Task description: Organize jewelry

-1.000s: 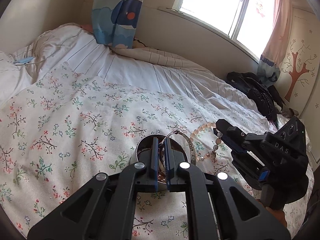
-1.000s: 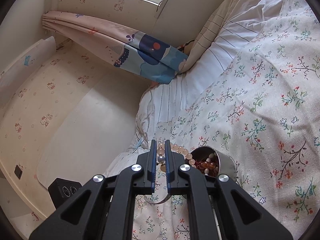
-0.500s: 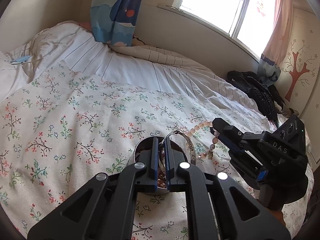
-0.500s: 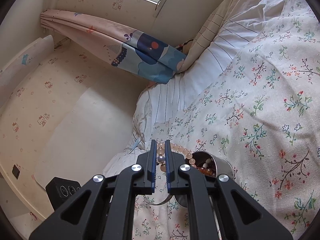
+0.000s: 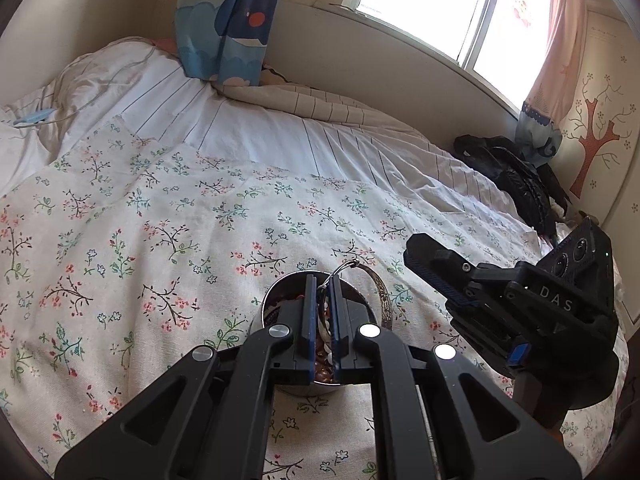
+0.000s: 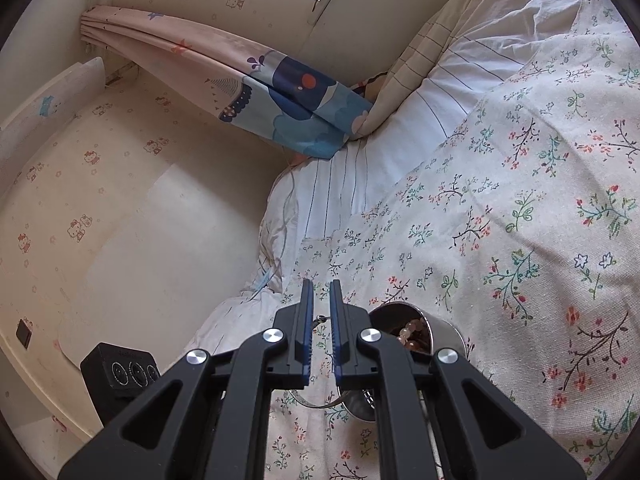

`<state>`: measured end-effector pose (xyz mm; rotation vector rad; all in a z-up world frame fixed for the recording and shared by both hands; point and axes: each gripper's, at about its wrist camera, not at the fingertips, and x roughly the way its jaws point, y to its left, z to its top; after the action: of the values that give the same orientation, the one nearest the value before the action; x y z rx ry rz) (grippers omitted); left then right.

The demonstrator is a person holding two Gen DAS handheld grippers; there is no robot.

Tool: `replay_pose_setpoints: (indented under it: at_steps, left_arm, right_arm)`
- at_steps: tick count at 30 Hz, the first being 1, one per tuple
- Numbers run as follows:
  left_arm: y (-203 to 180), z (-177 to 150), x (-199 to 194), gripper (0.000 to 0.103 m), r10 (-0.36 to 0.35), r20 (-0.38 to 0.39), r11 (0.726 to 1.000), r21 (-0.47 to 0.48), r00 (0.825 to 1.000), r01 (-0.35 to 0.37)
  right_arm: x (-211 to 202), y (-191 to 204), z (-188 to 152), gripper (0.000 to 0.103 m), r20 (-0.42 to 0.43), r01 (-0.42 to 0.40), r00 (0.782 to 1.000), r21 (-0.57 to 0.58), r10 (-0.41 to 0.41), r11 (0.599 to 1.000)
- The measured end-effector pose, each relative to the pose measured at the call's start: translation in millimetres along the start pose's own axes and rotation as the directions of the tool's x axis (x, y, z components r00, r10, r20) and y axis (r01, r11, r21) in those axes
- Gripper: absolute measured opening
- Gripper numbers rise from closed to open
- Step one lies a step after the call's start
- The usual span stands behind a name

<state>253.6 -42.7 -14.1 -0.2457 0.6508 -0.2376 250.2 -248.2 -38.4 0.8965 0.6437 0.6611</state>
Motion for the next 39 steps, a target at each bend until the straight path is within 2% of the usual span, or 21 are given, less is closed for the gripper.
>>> replay_pose_setpoints:
  at_steps: [4, 6, 7, 10, 11, 12, 15, 18, 19, 22, 24, 27, 30, 31, 33, 35, 39]
  left_arm:
    - [17, 0, 8, 0.009, 0.038, -0.043, 0.998, -0.053, 0.998, -0.04]
    - [26, 0, 11, 0.018, 0.052, -0.058, 0.995, -0.082, 0.997, -0.057]
    - [29, 0, 11, 0.019, 0.056, -0.057, 0.994, -0.093, 0.997, -0.061]
    - [33, 0, 10, 0.024, 0.06, -0.054, 0.993, -0.095, 0.997, -0.065]
    - [33, 1, 9, 0.029, 0.065, -0.05, 0.993, -0.094, 0.997, -0.069]
    - [34, 1, 8, 0.034, 0.069, -0.046, 0.993, -0.095, 0.997, -0.073]
    - [38, 1, 8, 0.037, 0.084, -0.043, 0.991, -0.103, 0.996, -0.088]
    - [44, 0, 12, 0.037, 0.113, -0.065, 0.986, -0.113, 0.991, -0.12]
    - [45, -1, 13, 0.037, 0.116, -0.076, 0.986, -0.114, 0.99, -0.124]
    - [50, -2, 12, 0.038, 0.134, -0.066, 0.982, -0.124, 0.989, -0.142]
    - [50, -1, 9, 0.042, 0.119, -0.044, 0.983, -0.135, 0.992, -0.124]
    - [39, -2, 8, 0.046, 0.098, -0.025, 0.99, -0.096, 0.995, -0.1]
    - [23, -5, 22, 0.046, 0.151, -0.079, 0.988, -0.007, 0.985, -0.152]
    - [21, -10, 33, 0.046, 0.184, -0.13, 0.983, 0.023, 0.974, -0.182]
    - [24, -21, 56, 0.047, 0.188, -0.23, 0.982, 0.031, 0.955, -0.186]
    - [27, -25, 59, 0.047, 0.192, -0.241, 0.981, 0.028, 0.951, -0.191]
    - [26, -20, 43, 0.048, 0.162, -0.19, 0.987, 0.012, 0.968, -0.163]
  right_arm:
    - [0, -1, -1, 0.011, 0.006, 0.02, 1.0, 0.001, -0.02, 1.0]
    - [-7, -3, 1, 0.025, 0.028, 0.028, 0.999, 0.008, -0.028, 1.0]
    - [-9, -5, 2, 0.026, 0.034, 0.03, 0.999, 0.013, -0.03, 0.999]
    - [-11, -9, 3, 0.027, 0.031, 0.041, 0.999, 0.023, -0.041, 0.999]
    - [-10, -10, 3, 0.027, 0.017, 0.052, 0.998, 0.023, -0.053, 0.998]
    - [-8, -10, 2, 0.027, -0.005, 0.071, 0.997, 0.018, -0.071, 0.997]
    - [5, -10, -5, 0.028, -0.092, 0.063, 0.994, 0.017, -0.061, 0.998]
    - [43, -12, -25, 0.037, -0.262, 0.054, 0.964, 0.025, -0.045, 0.998]
    - [49, -11, -32, 0.037, -0.273, 0.064, 0.96, 0.011, -0.058, 0.998]
    - [43, -6, -29, 0.037, -0.244, 0.032, 0.969, 0.01, -0.028, 0.999]
    - [28, -5, -21, 0.045, -0.183, 0.02, 0.983, 0.015, -0.017, 1.0]
    - [10, -9, -11, 0.051, -0.117, 0.018, 0.993, 0.038, -0.013, 0.999]
    - [4, -13, -10, 0.054, -0.1, 0.025, 0.995, 0.053, -0.02, 0.998]
    - [3, -14, -10, 0.055, -0.1, 0.026, 0.995, 0.056, -0.02, 0.998]
    - [3, -13, -10, 0.056, -0.1, 0.031, 0.995, 0.052, -0.026, 0.998]
    - [1, -10, -9, 0.057, -0.095, 0.04, 0.995, 0.036, -0.036, 0.999]
    - [-9, -6, -6, 0.066, -0.074, 0.103, 0.992, -0.005, -0.103, 0.995]
